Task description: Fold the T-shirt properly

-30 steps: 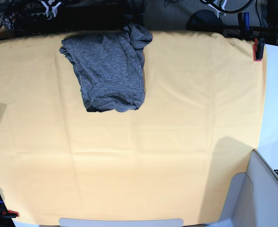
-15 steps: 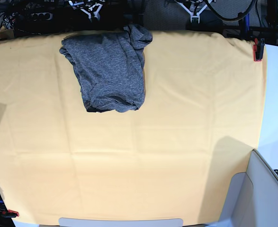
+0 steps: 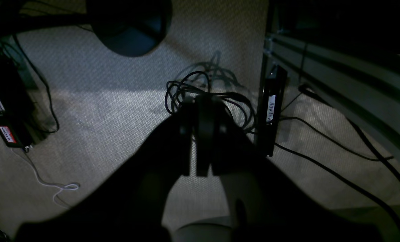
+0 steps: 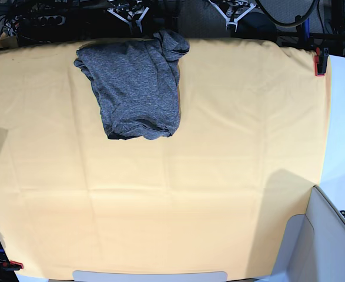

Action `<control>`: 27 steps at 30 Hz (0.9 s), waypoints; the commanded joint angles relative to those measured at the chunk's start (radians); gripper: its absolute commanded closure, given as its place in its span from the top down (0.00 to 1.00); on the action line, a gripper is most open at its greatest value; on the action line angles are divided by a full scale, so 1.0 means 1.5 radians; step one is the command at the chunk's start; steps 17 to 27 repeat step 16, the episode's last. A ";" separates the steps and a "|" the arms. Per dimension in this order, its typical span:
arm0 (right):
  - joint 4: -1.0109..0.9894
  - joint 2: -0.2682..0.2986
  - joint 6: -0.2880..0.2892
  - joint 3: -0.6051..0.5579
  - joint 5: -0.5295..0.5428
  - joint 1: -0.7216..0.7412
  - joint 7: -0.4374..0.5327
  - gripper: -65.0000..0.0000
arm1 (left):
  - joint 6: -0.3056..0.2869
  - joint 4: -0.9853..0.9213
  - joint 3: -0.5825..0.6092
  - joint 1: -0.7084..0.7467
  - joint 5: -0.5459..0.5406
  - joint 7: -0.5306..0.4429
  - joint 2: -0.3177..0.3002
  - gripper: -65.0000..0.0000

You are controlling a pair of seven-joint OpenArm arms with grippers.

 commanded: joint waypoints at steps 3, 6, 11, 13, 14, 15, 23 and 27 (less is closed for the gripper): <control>0.001 -0.006 0.001 0.001 0.036 0.001 0.005 0.00 | 0.003 0.001 0.000 0.004 -0.002 -0.005 0.001 0.01; 0.000 -0.003 0.000 0.001 0.087 0.002 0.003 0.00 | 0.003 0.001 0.000 0.003 -0.003 -0.005 0.007 0.01; 0.001 0.000 0.000 0.000 0.099 0.003 0.006 0.00 | 0.003 0.001 0.000 0.002 -0.003 0.000 0.021 0.01; 0.001 0.000 -0.002 0.000 0.099 0.006 0.003 0.00 | 0.003 0.001 0.000 0.003 -0.003 0.000 0.029 0.01; -0.001 0.000 -0.003 0.000 0.099 0.009 0.003 0.00 | 0.003 0.001 0.000 0.004 -0.003 0.000 0.034 0.01; -0.001 0.000 -0.003 0.000 0.099 0.009 0.003 0.00 | 0.003 0.001 0.000 0.005 -0.003 0.000 0.036 0.01; -0.001 -0.001 -0.003 0.000 0.099 0.009 0.003 0.00 | 0.003 0.001 0.000 0.005 -0.003 0.000 0.037 0.01; -0.001 -0.001 -0.003 0.000 0.099 0.009 0.003 0.00 | 0.003 0.001 0.000 0.005 -0.003 0.000 0.037 0.01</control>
